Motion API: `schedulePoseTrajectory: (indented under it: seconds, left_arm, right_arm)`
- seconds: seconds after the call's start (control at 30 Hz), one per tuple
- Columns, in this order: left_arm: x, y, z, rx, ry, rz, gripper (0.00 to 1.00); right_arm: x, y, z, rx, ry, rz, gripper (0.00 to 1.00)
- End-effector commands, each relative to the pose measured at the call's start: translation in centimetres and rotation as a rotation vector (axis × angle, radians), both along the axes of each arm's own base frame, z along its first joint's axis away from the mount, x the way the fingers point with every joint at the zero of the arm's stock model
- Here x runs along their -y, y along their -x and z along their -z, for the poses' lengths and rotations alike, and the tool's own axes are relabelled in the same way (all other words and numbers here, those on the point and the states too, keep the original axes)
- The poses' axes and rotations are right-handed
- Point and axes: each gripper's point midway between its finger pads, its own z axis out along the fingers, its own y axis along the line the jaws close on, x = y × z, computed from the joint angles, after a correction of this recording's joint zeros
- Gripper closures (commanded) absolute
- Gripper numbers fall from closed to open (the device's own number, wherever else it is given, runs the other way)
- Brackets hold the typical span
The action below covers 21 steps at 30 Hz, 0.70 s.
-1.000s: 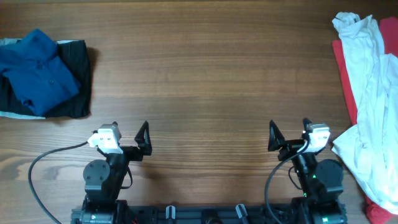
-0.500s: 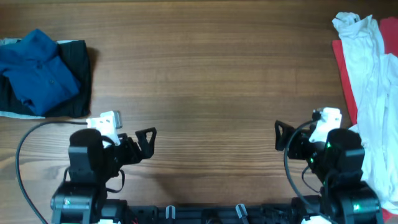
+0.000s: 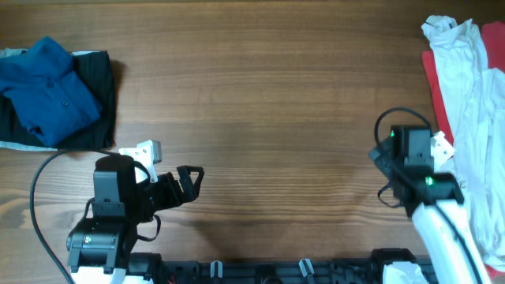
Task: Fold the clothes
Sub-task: 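Reach the right gripper to the white T-shirt and grasp its edge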
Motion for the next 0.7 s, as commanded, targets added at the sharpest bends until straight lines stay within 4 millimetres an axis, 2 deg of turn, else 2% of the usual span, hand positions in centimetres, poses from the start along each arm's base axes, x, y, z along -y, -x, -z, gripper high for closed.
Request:
schedulePoseTrajectory:
  seconds: [0.0, 0.07, 0.13, 0.33, 0.5, 0.67]
  left_arm:
    - [0.3, -0.4, -1.0, 0.028, 0.017, 0.009, 0.00]
    - [0.3, -0.4, -1.0, 0.028, 0.017, 0.009, 0.00]
    - [0.3, -0.4, -1.0, 0.028, 0.017, 0.009, 0.00]
    - [0.3, -0.4, -1.0, 0.028, 0.017, 0.009, 0.00]
    - [0.3, -0.4, -1.0, 0.028, 0.017, 0.009, 0.00]
    - [0.2, -0.5, -1.0, 0.033, 0.011, 0.005, 0.00]
  right_arm:
    - [3.9, 0.9, 2.2, -0.102, 0.036, 0.199, 0.01]
    - [5.3, 1.4, 4.0, -0.168, 0.000, 0.227, 0.00]
    - [6.6, 1.8, 4.6, -0.185, -0.012, 0.265, 0.00]
    - [10.4, 1.9, 4.2, -0.172, 0.060, 0.288, 0.01]
    - [10.9, 2.7, 5.4, -0.215, 0.046, 0.313, 0.01]
    - [10.6, 3.3, 7.9, -0.315, 0.021, 0.301, 0.01]
